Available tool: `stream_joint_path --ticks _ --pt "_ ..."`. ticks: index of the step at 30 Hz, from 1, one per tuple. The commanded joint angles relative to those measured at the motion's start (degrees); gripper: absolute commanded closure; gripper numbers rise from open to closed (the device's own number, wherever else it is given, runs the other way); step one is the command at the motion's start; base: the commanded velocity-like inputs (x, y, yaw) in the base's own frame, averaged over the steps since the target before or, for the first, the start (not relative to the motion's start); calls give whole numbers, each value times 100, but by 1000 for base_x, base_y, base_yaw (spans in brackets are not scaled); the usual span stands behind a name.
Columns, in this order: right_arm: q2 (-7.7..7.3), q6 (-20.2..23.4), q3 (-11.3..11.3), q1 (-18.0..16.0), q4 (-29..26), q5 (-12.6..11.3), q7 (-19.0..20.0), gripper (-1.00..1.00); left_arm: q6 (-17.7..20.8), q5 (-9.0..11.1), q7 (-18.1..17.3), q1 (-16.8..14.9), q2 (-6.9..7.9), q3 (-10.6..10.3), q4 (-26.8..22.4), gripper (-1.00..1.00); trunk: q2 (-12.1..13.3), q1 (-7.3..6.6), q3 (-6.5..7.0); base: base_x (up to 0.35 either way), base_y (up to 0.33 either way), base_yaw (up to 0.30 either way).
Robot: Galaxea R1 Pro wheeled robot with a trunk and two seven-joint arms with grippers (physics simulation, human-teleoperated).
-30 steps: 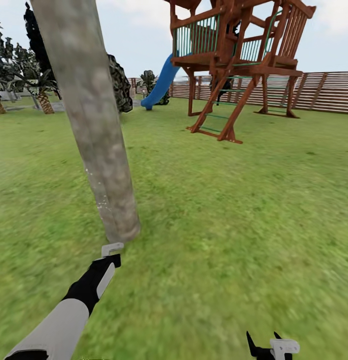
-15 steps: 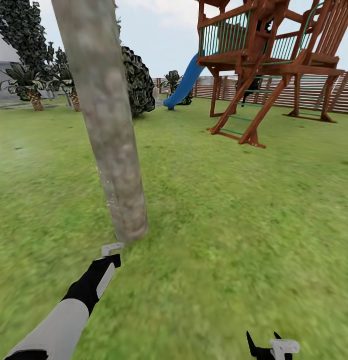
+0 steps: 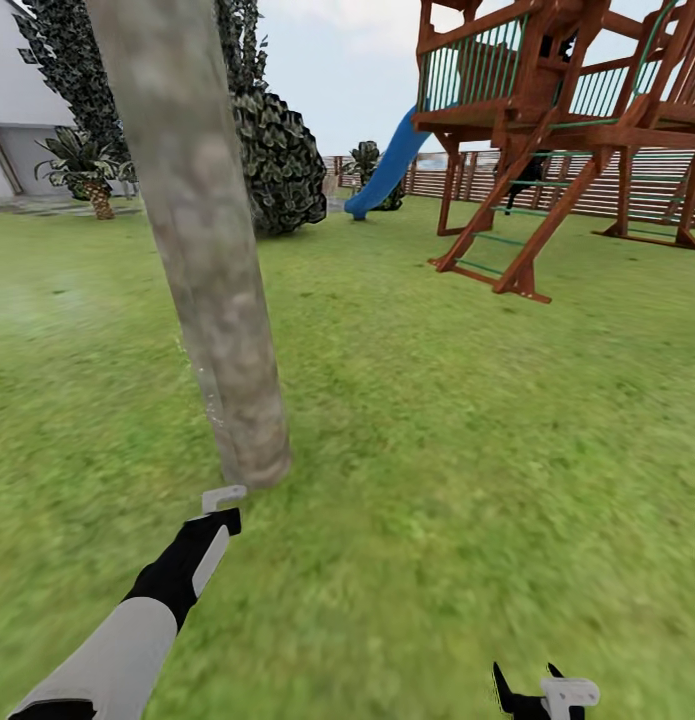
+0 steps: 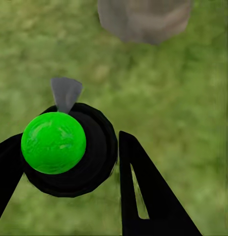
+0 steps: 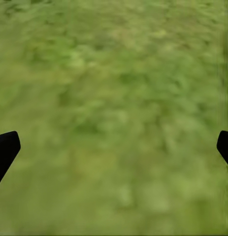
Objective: In the garden, pick up the pesticide atomizer on the floor and spray pesticide onto both trees until each tree trunk is fully covered.
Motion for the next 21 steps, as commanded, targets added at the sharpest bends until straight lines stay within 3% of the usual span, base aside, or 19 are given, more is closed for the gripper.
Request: stream_joint_path --ticks 1,8,13,15,18,21 --pt "2 0 0 0 0 0 0 -100 1 -3 4 0 2 -1 0 100 0 0 0 119 -260 0" --pt "5 0 0 0 0 0 0 -100 7 2 -7 -41 34 106 207 100 0 0 0 19 -43 118" --pt "5 0 0 0 0 0 0 -100 246 12 -32 -198 432 93 184 100 0 0 0 0 0 15" --pt "5 0 0 0 5 0 0 -100 571 16 -28 -279 398 66 155 100 0 0 0 0 0 1" --pt "5 0 0 0 5 0 0 -100 718 -3 -36 -316 147 46 111 100 0 0 0 0 0 0" --pt "5 0 0 0 8 0 0 -100 737 -18 -44 -270 114 30 105 100 0 0 0 22 3 0"
